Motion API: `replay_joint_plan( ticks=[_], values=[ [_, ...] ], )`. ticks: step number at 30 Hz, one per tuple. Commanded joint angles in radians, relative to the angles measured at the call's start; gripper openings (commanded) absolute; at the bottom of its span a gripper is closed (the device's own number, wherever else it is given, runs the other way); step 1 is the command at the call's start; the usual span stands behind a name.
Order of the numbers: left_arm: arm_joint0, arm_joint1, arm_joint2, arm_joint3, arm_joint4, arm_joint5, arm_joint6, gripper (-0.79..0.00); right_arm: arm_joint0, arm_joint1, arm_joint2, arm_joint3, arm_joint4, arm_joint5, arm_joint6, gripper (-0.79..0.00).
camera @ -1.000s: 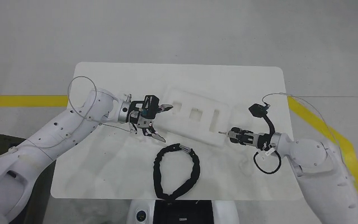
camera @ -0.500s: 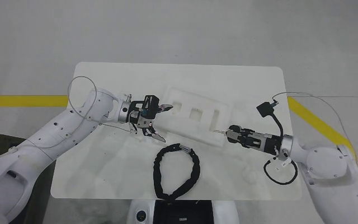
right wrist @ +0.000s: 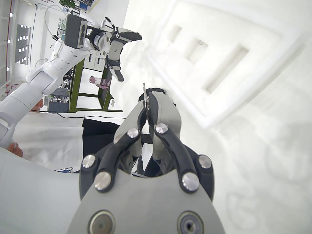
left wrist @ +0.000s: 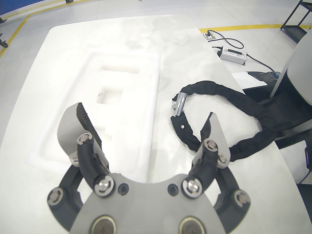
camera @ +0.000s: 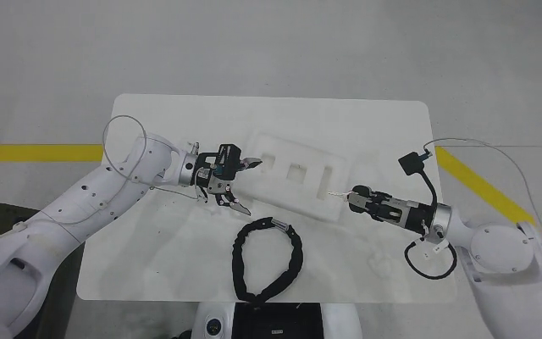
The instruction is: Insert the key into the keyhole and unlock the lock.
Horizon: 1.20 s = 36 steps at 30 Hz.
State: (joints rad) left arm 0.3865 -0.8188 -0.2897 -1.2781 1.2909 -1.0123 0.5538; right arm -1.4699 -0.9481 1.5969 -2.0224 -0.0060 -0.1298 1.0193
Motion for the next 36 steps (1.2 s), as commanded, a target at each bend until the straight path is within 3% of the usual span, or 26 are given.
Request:
replay_joint_plan(
  ticks=[1, 5, 10, 15, 25, 29, 36],
  values=[
    [0.000, 0.000, 0.000, 0.000, 0.000, 0.000, 0.000, 0.000, 0.000, 0.000, 0.000, 0.000, 0.000, 0.000, 0.000, -0.785],
    [0.007, 0.000, -0.001, -0.004, -0.003, 0.009, -0.008, 0.000, 0.000, 0.000, 0.000, 0.000, 0.000, 0.000, 0.000, -0.785],
    [0.022, -0.008, -0.014, -0.039, -0.011, 0.000, -0.100, 0.000, 0.000, 0.000, 0.000, 0.000, 0.000, 0.000, 0.000, -0.785],
    [0.032, -0.017, 0.015, -0.089, 0.024, 0.000, -0.139, 0.000, 0.000, 0.000, 0.000, 0.000, 0.000, 0.000, 0.000, -0.785],
    [0.000, -0.043, 0.120, -0.121, 0.109, 0.000, -0.090, 0.000, 0.000, 0.000, 0.000, 0.000, 0.000, 0.000, 0.000, -0.785],
    [0.013, -0.057, 0.120, -0.114, 0.142, 0.000, -0.062, 0.000, 0.000, 0.000, 0.000, 0.000, 0.000, 0.000, 0.000, -0.785],
    [0.030, -0.076, 0.120, -0.074, 0.225, 0.000, -0.001, -0.172, 0.000, 0.000, 0.000, 0.000, 0.000, 0.000, 0.000, -0.785]
  ],
)
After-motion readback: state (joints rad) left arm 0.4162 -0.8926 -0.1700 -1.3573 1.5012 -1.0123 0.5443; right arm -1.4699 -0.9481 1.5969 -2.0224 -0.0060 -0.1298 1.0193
